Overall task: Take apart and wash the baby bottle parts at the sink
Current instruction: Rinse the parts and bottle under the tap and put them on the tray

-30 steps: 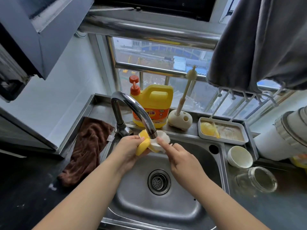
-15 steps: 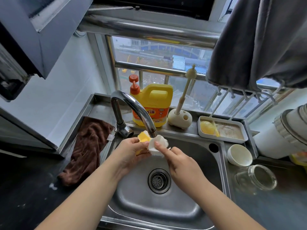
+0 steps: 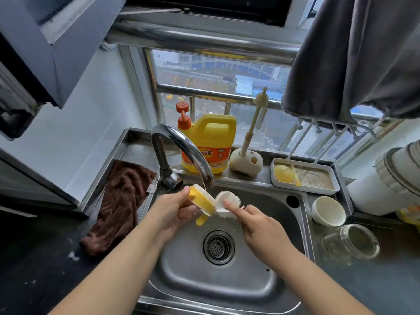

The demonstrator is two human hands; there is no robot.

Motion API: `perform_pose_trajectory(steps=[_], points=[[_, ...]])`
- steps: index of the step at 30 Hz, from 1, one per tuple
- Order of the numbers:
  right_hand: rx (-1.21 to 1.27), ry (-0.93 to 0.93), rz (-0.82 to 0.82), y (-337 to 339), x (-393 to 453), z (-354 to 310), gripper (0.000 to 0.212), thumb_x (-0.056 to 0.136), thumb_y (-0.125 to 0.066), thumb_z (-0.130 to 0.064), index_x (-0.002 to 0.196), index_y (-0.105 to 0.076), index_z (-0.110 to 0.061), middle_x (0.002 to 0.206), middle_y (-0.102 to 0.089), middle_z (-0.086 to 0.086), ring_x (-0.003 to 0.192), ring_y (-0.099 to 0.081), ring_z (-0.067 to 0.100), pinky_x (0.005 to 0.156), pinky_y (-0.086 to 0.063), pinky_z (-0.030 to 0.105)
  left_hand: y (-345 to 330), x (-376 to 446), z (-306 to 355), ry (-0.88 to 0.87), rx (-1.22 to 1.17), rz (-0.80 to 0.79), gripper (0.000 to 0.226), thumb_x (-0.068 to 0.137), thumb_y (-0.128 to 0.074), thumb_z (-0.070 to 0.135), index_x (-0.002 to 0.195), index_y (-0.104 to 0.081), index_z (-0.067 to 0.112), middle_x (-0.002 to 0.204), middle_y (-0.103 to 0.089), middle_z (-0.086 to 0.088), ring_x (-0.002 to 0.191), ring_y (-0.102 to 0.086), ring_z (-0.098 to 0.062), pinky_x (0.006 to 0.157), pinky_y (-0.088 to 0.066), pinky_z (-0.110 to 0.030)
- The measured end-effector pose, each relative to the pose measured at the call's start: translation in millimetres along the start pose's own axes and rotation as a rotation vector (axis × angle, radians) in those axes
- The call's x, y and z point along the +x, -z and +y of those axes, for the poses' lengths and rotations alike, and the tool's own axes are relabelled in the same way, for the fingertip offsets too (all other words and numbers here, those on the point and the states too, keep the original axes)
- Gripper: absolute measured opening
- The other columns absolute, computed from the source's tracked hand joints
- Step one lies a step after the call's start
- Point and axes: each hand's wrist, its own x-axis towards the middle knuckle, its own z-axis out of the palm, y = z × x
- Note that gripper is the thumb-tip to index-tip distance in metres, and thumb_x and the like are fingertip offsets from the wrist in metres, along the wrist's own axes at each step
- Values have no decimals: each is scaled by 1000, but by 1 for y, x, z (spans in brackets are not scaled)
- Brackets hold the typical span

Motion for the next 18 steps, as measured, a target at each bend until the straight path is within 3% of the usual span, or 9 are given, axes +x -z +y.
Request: perform_pose_trajectory(steps=[2, 4, 9, 14, 18], points=[[70, 27, 38, 1, 3, -7, 65, 94, -41, -13, 142, -18, -51, 89, -39, -10, 67, -48, 22, 57, -34, 30, -3, -1, 0, -7, 13, 23, 32, 98, -45, 25, 84, -65, 5, 65, -63, -9, 52, -59, -15, 59, -46, -27], [52, 57, 34, -1, 7, -16, 65, 94, -43, -11, 143, -24, -50, 89, -38, -9, 69, -51, 25, 57, -37, 32, -5, -1, -1, -18, -30, 29, 29, 98, -48, 22, 84, -66, 5, 63, -69, -6, 49, -64, -13, 57, -52, -26], [19, 5, 14, -5, -5, -1, 72, 86, -50, -10, 141, -28, -51, 81, -39, -13, 55, -44, 16, 48, -29, 24, 1, 0, 6, -30, -250, 84, 16, 94, -53, 14, 86, -62, 2, 55, -67, -6, 44, -65, -14, 58, -57, -29], [67, 91, 88, -6, 1, -17, 65, 81, -51, -13, 137, -39, -44, 78, -47, -10, 47, -46, 17, 41, -28, 22, -3, 2, 6, 8, -283, 104, 17, 94, -54, 14, 84, -59, 2, 55, -66, -9, 43, -64, -16, 54, -57, -30], [2, 1, 42, -6, -6, 0, 73, 88, -47, -11, 141, -23, -54, 83, -40, -13, 59, -49, 19, 50, -33, 26, 2, 1, 6, 27, -308, 127, 18, 95, -53, 15, 83, -56, 2, 48, -61, -7, 41, -63, -17, 52, -56, -33]])
